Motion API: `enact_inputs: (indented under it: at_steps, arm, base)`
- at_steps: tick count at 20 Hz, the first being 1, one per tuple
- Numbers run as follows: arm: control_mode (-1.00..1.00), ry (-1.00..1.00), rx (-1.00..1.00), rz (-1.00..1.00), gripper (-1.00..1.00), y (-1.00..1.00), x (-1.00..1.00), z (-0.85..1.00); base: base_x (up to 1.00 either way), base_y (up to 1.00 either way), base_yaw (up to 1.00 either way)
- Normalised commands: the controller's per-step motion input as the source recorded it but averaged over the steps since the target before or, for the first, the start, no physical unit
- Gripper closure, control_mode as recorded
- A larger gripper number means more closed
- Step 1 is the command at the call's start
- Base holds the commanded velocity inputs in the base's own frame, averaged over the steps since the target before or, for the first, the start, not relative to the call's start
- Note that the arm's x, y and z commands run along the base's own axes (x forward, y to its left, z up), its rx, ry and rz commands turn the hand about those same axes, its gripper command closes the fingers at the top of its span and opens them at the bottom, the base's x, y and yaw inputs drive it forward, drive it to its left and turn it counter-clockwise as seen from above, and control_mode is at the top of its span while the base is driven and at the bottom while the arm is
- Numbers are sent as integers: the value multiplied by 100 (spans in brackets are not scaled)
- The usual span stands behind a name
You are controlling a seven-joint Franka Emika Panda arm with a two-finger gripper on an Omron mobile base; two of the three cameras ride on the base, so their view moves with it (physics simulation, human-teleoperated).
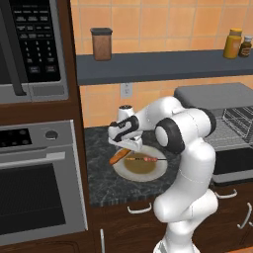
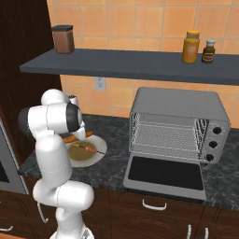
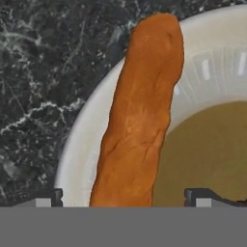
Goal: Pick up the kebab skewer and baguette bread, and place them inside the toaster oven. Close the toaster oven door and start by setting the timer.
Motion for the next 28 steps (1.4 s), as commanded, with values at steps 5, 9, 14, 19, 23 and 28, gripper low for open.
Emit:
enact_inputs:
  at_steps: [5, 9, 14, 19, 23, 28]
  arm:
    - [-100, 0, 0, -3, -100, 8, 7, -21]
    - [-100, 0, 0, -1, 100, 8, 1, -9]
    - [-100, 0, 0, 0, 100, 0, -2, 0]
    - [-100, -4, 1, -2, 100, -26, -72, 59]
    - [-100, -1, 2, -6, 100, -73, -83, 82]
    - [-100, 0, 3, -11, 100, -84, -85, 76]
  base:
    - [0, 0, 0]
    - [0, 0, 0]
    - [0, 0, 0]
    - [0, 0, 0]
    - [0, 0, 0]
    - [0, 0, 0]
